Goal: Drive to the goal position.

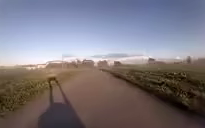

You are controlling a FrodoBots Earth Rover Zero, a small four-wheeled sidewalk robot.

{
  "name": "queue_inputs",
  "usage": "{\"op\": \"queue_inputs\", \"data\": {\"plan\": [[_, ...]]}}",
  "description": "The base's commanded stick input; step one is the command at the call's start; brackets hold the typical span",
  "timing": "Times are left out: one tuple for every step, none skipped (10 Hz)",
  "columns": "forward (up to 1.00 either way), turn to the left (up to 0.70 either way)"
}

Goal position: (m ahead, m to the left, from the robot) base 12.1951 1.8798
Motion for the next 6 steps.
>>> {"op": "queue_inputs", "data": {"plan": [[0.70,0.00],[0.70,0.00],[0.70,0.00],[0.70,0.00],[0.70,0.00],[0.70,0.00]]}}
